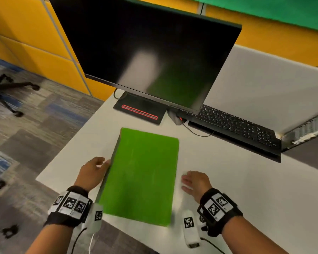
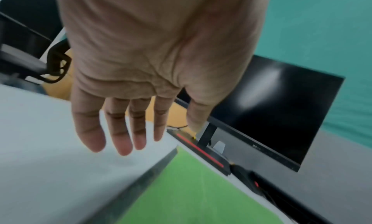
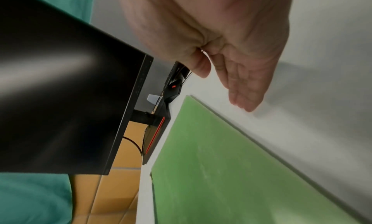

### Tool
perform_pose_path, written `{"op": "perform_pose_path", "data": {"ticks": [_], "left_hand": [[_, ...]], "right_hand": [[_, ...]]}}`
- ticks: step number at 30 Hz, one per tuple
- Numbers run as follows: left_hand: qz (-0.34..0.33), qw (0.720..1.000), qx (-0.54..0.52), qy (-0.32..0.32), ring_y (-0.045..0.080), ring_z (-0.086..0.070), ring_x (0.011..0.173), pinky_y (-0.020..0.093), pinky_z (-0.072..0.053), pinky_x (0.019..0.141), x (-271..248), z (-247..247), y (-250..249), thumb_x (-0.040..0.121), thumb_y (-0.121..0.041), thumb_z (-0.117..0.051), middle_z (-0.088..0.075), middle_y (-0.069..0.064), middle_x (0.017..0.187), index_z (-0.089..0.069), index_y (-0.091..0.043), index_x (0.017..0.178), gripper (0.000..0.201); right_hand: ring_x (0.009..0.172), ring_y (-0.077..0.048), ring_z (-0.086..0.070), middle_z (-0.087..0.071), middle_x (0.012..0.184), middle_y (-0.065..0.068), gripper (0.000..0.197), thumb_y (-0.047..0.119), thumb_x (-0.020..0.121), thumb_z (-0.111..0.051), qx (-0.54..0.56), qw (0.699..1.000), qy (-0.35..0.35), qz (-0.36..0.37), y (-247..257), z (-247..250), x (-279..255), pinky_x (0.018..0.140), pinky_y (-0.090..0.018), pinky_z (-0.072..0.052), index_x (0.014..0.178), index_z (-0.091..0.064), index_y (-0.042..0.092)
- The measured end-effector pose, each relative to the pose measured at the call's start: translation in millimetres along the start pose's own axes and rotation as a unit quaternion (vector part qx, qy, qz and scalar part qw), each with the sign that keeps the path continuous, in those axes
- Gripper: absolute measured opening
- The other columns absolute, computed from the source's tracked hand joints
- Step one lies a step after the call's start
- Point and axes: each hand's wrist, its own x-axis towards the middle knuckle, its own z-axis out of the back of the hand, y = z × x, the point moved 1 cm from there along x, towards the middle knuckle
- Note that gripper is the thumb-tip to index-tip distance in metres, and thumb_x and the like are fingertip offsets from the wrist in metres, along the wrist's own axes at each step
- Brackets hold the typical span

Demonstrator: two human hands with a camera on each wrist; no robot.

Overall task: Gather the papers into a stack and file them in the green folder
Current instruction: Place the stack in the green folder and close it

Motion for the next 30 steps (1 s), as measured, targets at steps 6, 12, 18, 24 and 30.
{"op": "perform_pose_path", "data": {"ticks": [6,12,18,24,30], "left_hand": [[0.053,0.997,0.063,0.008,0.04,-0.052,0.121,0.038,-0.039,0.098,21,-42,-2,0.093,-0.025,-0.049,-0.058,0.029,0.127,-0.055,0.007,0.121,0.043],[0.084,0.995,0.053,-0.001,0.04,-0.06,0.111,0.037,-0.045,0.09,38,-34,4,0.091,-0.012,-0.05,-0.066,0.028,0.115,-0.069,0.005,0.096,0.026],[0.085,0.995,0.035,-0.044,0.038,-0.061,0.11,0.038,-0.046,0.094,60,6,7,0.089,-0.011,-0.051,-0.066,0.026,0.117,-0.069,0.003,0.104,0.027],[0.087,0.992,0.066,-0.064,0.039,-0.061,0.106,0.039,-0.048,0.091,96,50,-13,0.089,-0.01,-0.049,-0.066,0.025,0.116,-0.071,0.002,0.099,0.026],[0.1,0.989,0.102,-0.041,0.038,-0.061,0.107,0.038,-0.047,0.092,122,48,-20,0.09,-0.01,-0.049,-0.066,0.023,0.117,-0.072,0.001,0.098,0.027]], "right_hand": [[0.077,-0.019,-0.055,-0.057,0.079,-0.009,0.029,-0.002,0.096,-0.037,-0.056,0.997,0.041,-0.02,4,-18,-8,0.067,-0.032,-0.045,0.072,-0.051,0.006],[0.058,-0.021,-0.049,-0.052,0.069,-0.011,0.02,-0.004,0.082,-0.053,-0.141,0.989,0.036,-0.011,5,-39,0,0.055,-0.03,-0.048,0.064,-0.053,0.006],[0.08,-0.033,-0.069,-0.067,0.076,-0.021,0.01,0.007,0.057,-0.059,-0.177,0.981,0.051,0.058,-16,-73,45,0.079,-0.065,-0.053,0.05,-0.053,0.01],[0.088,-0.026,-0.068,-0.062,0.083,-0.009,0.024,0.012,0.082,-0.057,-0.231,0.967,0.064,0.083,21,-123,1,0.084,-0.044,-0.059,0.06,-0.054,0.021],[0.103,-0.028,-0.068,-0.07,0.114,-0.015,0.035,0.017,0.079,-0.056,-0.263,0.958,0.04,0.102,26,-140,29,0.088,-0.039,-0.058,0.111,-0.067,0.005]]}}
